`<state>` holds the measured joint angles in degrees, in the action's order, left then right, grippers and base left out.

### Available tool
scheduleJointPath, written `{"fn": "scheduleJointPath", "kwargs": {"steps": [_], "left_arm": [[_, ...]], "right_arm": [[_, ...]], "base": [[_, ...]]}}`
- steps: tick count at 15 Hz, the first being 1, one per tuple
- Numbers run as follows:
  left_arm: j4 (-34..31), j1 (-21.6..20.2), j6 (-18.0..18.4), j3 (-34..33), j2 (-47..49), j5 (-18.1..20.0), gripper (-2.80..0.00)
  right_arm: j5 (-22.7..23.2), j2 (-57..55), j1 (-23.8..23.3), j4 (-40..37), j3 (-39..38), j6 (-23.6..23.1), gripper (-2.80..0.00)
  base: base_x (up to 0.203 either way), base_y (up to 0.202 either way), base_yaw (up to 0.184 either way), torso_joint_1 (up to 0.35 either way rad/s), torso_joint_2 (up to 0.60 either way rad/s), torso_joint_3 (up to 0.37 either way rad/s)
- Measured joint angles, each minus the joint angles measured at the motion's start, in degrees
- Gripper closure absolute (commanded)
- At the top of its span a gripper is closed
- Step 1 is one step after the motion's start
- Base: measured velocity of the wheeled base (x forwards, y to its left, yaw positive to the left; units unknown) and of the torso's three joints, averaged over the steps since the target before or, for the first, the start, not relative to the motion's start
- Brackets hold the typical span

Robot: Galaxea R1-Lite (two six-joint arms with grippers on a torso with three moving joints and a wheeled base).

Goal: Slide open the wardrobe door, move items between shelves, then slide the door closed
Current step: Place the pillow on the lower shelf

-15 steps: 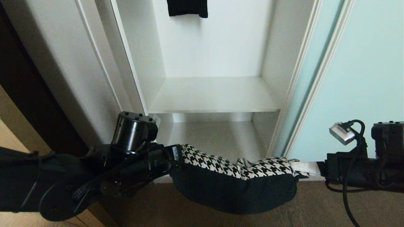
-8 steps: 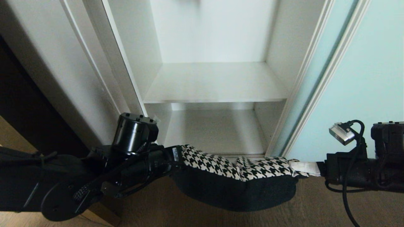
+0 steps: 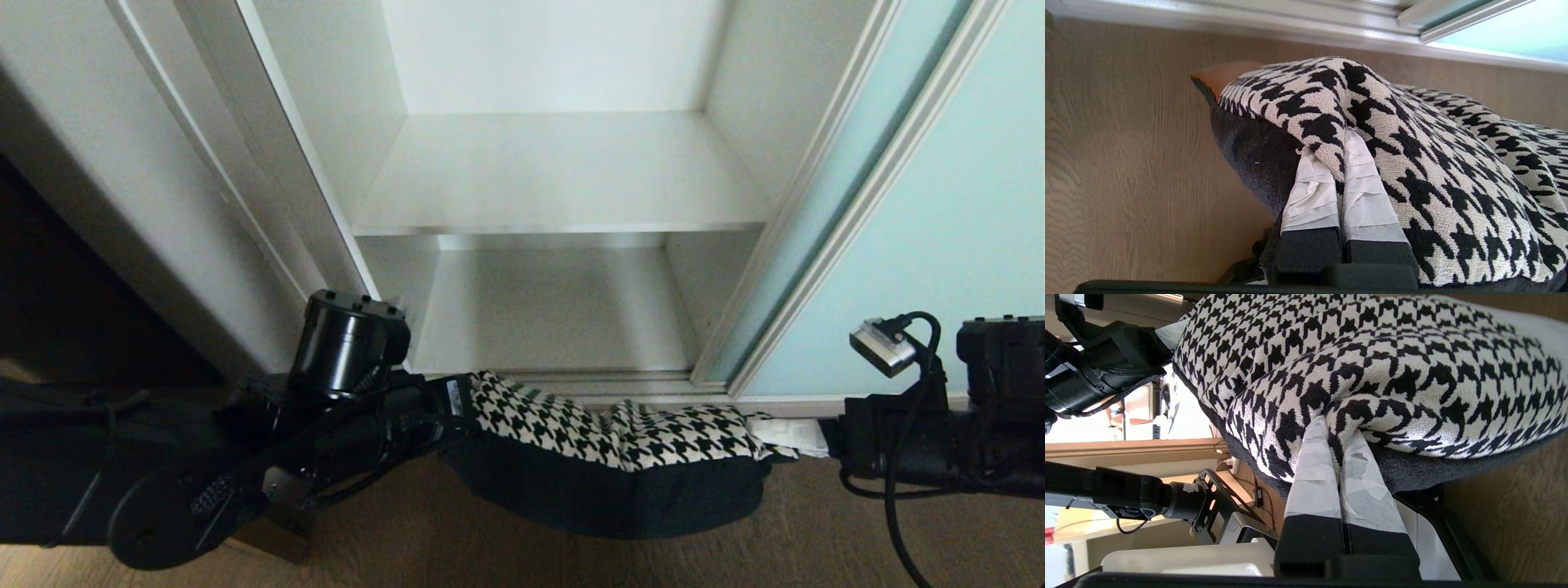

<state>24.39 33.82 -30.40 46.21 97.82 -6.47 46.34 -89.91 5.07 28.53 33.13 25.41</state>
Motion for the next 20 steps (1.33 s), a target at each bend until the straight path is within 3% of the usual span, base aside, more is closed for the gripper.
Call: {"fn": "scheduleJointPath", "kwargs": {"steps": [11,15,20], "left_arm": [[-0.1,0.0,0.0,1.1,4.3,0.0,0.00],[-0.8,-0.7,1.4,6.3,6.5,-0.4,0.00],[-0.5,-5.6,2.8,14.8,9.4,-1.2,0.00]], "right_arm": [[-0.2,-4.0,0.1,2.9,1.8,0.0,0.00],[-1.1,-8.4,0.5,2.5,8.1,0.1,0.00],[-2.0,-13.9,0.8,1.0,19.8,0.2,0.00]], "base": [[0.000,0.000,0.000,0.003,0.00,-0.117],[0.000,0.000,0.000,0.000,0.00,0.000],[0.000,0.000,0.000,0.000,0.00,0.000]]}}
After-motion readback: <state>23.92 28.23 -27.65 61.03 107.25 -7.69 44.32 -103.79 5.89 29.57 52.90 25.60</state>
